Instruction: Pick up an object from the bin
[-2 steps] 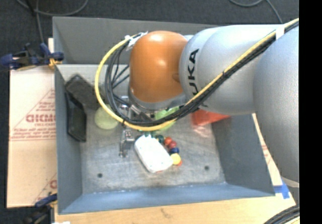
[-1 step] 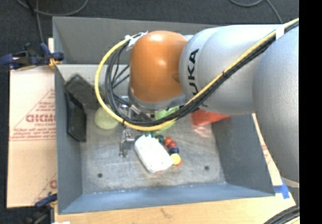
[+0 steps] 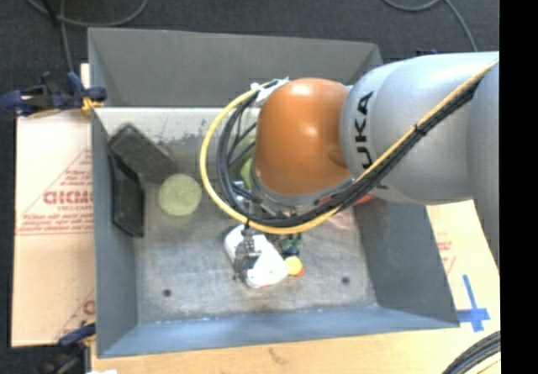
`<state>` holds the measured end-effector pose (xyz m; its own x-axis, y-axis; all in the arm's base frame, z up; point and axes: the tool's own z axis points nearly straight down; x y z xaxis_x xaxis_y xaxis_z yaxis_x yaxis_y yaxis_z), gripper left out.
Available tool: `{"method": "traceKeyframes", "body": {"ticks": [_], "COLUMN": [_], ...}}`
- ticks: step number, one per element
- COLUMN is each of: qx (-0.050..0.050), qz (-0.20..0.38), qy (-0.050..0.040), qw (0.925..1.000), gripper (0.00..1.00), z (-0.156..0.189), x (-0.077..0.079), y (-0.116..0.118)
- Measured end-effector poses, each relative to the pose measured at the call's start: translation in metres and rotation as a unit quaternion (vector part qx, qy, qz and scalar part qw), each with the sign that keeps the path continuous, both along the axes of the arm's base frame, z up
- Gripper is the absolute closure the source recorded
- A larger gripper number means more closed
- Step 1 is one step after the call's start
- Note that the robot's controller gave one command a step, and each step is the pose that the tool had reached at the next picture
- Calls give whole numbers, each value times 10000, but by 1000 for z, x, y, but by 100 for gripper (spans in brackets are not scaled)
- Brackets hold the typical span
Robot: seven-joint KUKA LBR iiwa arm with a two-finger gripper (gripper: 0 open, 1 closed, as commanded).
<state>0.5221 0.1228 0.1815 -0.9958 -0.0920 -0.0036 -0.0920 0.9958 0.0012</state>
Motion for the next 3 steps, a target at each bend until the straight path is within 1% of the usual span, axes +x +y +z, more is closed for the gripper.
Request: {"method": "traceKeyframes", "body": {"ticks": [1,2,3], "qx": [-28,8,-1], "qz": [186,440,483], "qy": [15,2,-15], "qw": [9998,9990,9988], "gripper": [0,0,100], "z": [-12,-18,-109], "x": [-21,-13,35], "y": [-47,-67,-86]}}
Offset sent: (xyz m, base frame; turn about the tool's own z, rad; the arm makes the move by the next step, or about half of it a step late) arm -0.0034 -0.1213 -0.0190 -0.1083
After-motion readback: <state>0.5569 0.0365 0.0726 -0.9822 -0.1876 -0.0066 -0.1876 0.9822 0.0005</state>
